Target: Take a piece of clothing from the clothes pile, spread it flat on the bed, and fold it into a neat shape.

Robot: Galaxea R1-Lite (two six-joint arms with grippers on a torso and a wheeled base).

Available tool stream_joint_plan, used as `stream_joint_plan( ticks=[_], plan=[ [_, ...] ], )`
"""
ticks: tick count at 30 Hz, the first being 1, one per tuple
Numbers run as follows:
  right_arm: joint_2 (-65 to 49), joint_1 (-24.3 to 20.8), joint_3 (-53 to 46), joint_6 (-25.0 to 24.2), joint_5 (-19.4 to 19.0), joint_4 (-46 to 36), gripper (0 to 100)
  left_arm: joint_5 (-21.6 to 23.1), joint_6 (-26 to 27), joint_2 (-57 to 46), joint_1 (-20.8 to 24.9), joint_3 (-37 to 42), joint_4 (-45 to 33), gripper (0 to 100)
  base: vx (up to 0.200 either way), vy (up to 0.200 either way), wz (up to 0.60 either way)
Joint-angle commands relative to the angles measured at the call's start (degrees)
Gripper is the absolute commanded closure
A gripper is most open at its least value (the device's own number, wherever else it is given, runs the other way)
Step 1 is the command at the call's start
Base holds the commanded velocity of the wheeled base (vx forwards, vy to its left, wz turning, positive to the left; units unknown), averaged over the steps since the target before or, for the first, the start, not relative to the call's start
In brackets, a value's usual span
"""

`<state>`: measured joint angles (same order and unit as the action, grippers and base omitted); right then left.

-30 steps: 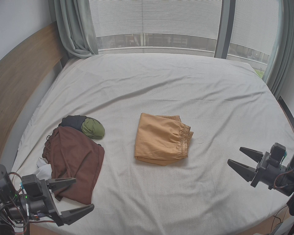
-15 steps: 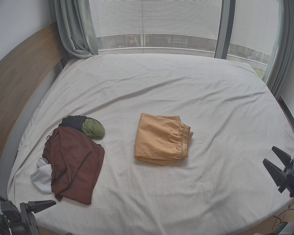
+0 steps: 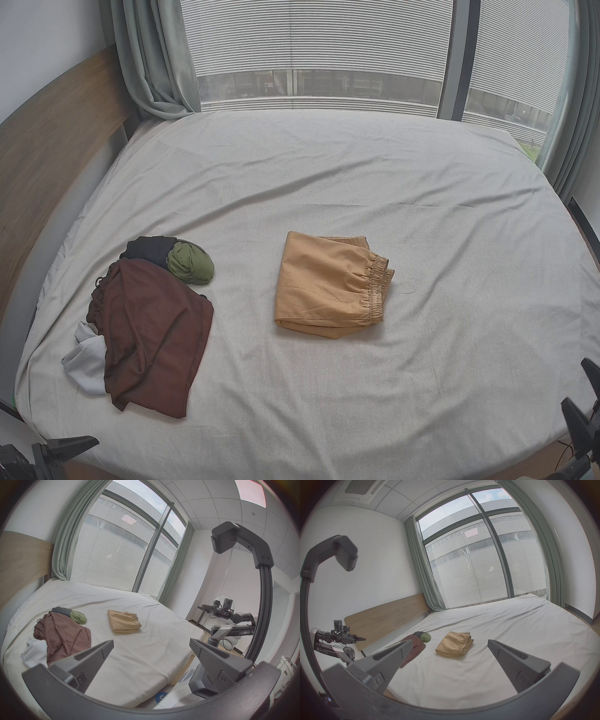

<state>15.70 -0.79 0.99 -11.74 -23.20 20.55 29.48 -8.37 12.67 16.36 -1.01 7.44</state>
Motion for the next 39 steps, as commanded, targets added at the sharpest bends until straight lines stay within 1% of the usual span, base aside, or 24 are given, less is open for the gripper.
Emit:
stream_joint_plan(
  ticks=[1,3,6,7,8,9,10,11,12,14,16,19,21,26,28,29,30,31,34,35,37,39],
  plan=[
    [-15.7,0.97,-0.99,0.05,-2.29,-10.27,0,-0.39,-0.5,-7.92,-1.33,0.92,-3.31,0,0.0,0.0,0.0],
    [-15.7,1.06,-0.99,0.58,-2.2,-12.73,0,-0.82,-0.33,-8.01,-1.51,0.92,-3.31,0,0.0,0.0,0.0],
    [-15.7,1.06,-0.99,2.95,-1.06,-15.72,0,-3.2,-0.15,-7.92,-1.77,0.92,-3.31,0,0.0,0.0,0.0],
    [-15.7,1.06,-0.99,4.88,7.03,-17.48,0,-6.36,0.03,-7.74,-3.18,1.01,-3.31,0,0.0,0.0,0.0],
    [-15.7,1.06,-0.81,5.15,10.37,-17.74,0,-7.15,0.11,-7.74,-3.7,1.01,-3.31,0,0.0,0.0,0.0],
    [-15.7,1.06,-0.37,5.68,16.08,-18.44,0,-8.47,0.11,-7.66,-4.58,1.01,-3.31,0,0.0,0.0,0.0],
    [-15.7,1.06,-0.2,6.73,20.83,-18.97,0,-10.23,0.2,-7.66,-5.02,1.01,-3.31,0,0.0,0.0,0.0],
    [-15.7,1.14,-0.11,7.87,22.32,-19.32,0,-11.64,0.46,-7.66,-5.11,1.01,-3.31,0,0.0,0.0,0.0],
    [-15.7,1.14,-0.37,9.63,22.58,-18.71,0,-13.39,0.73,-7.66,-5.29,1.01,-3.31,0,0.0,0.0,0.0],
    [-15.7,1.14,-0.81,11.48,23.64,-17.13,0,-16.38,0.99,-7.57,-5.81,1.01,-3.31,0,0.0,0.0,0.0],
    [-15.7,1.14,-0.99,10.68,26.45,-19.5,0,-19.37,1.26,-7.57,-7.39,1.01,-3.31,0,0.0,0.0,0.0],
    [-15.7,1.06,-0.99,10.42,25.57,-20.55,0,-23.15,2.66,-7.57,-8.63,1.01,-3.74,0,0.0,0.0,0.0],
    [-15.7,1.06,-0.99,10.68,25.31,-20.55,0,-24.73,3.28,-7.57,-9.42,1.01,-3.83,0,0.0,0.0,0.0],
    [-15.7,0.97,-0.99,10.95,25.22,-20.55,0,-25.43,3.19,-7.57,-10.3,1.01,-3.83,0,0.0,0.0,0.0],
    [-15.7,0.97,-0.99,10.95,25.22,-20.55,0,-26.49,3.98,-7.92,-13.11,1.01,-3.83,0,0.0,0.0,0.0],
    [-15.7,0.97,-0.99,11.04,25.22,-20.55,0,-26.4,5.74,-9.24,-16.71,1.01,-4.01,0,0.0,0.0,0.0],
    [-15.7,0.97,-0.99,11.04,25.22,-20.55,0,-26.31,6.0,-9.41,-17.06,1.01,-4.01,0,0.0,0.0,0.0],
    [-15.7,0.97,-0.99,11.04,25.22,-20.55,0,-26.58,7.5,-10.47,-17.59,1.01,-4.1,0,0.0,0.0,0.0],
    [-15.7,0.88,-0.99,10.95,25.22,-20.55,0,-27.1,7.94,-12.23,-16.45,1.01,-4.27,0,0.0,0.0,0.0],
    [-15.7,0.88,-0.99,11.04,25.22,-20.55,0,-27.63,9.17,-12.49,-16.27,1.01,-5.94,0,0.0,0.0,0.0],
    [-15.7,0.88,-0.99,11.39,25.13,-20.55,0,-28.95,8.64,-12.49,-16.36,0.84,-8.58,0,0.0,0.0,0.0],
    [-15.7,0.88,-0.99,11.39,25.04,-20.55,0,-29.92,8.64,-12.49,-16.36,1.01,-7.44,0,0.0,0.0,0.0]
  ],
)
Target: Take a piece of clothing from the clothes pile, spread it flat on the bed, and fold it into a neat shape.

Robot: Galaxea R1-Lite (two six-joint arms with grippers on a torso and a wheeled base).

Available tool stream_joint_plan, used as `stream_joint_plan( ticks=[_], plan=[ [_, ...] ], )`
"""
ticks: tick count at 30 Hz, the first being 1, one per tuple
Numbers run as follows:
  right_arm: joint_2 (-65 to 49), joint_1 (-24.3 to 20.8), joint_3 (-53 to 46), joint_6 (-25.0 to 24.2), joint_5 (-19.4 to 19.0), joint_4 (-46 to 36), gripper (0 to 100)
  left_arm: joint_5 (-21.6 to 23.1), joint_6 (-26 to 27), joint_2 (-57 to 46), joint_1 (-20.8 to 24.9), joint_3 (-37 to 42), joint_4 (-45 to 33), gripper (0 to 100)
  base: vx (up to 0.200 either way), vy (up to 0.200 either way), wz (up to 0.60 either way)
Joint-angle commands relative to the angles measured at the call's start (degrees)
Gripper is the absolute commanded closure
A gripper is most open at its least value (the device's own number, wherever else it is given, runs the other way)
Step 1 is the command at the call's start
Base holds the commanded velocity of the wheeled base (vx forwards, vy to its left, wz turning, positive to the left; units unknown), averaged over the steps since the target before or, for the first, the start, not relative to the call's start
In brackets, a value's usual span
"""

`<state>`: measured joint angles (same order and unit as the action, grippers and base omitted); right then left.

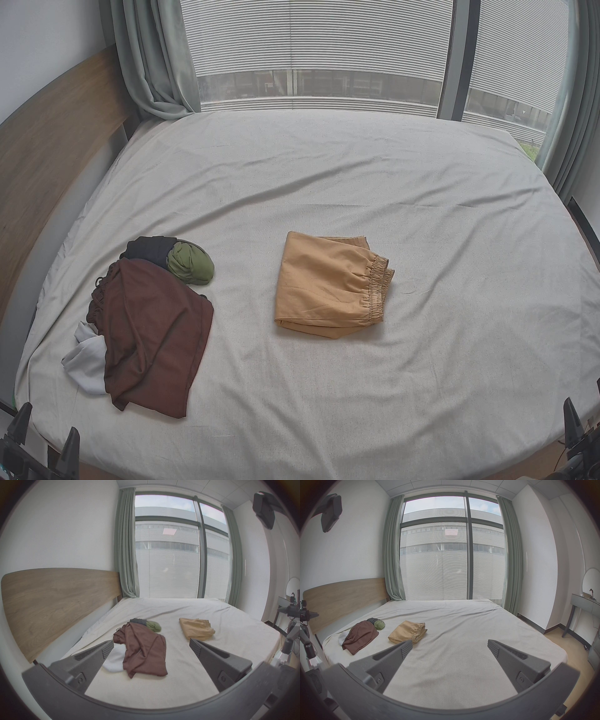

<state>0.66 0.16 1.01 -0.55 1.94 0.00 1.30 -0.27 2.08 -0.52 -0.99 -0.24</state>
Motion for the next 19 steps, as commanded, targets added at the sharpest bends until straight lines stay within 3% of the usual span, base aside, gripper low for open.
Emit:
stream_joint_plan(
  ticks=[1,19],
  plan=[
    [-0.66,-0.07,-1.01,0.28,-0.09,0.0,0,-1.83,0.8,-1.91,0.44,0.99,0.33,0,0.0,0.0,0.0],
    [-0.66,0.02,-1.01,0.64,-1.5,-0.09,0,-1.74,0.18,-2.08,0.7,0.99,0.33,0,0.0,0.0,0.0]
  ],
)
